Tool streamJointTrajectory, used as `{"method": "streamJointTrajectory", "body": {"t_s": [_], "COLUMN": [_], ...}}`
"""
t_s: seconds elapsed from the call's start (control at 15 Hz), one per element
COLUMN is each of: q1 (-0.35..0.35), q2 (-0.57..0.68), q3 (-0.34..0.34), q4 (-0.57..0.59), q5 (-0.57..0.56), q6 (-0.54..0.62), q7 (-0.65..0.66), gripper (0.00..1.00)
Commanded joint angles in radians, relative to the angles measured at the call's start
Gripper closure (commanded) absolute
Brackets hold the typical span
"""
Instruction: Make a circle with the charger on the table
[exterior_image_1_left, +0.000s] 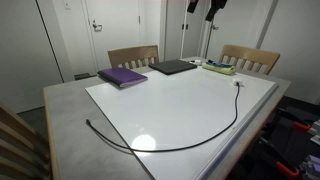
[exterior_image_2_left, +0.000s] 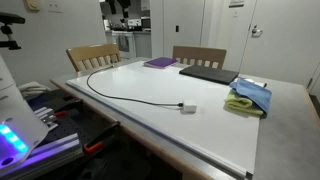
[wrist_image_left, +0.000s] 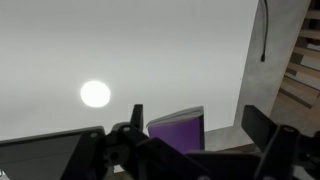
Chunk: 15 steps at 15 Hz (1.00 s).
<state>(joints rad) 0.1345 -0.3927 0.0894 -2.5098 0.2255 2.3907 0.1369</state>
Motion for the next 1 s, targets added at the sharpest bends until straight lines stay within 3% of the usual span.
{"method": "streamJointTrajectory", "body": {"t_s": [0.0, 0.93], "q1": [-0.004, 0.085], "q2": [0.000, 0.238], "q3": [0.004, 0.097], "q4": [0.002, 0.129], "q5": [0.001, 0.021], "q6": [-0.003, 0.082], "q7": [-0.001, -0.008], "gripper": [0.00, 0.00]}}
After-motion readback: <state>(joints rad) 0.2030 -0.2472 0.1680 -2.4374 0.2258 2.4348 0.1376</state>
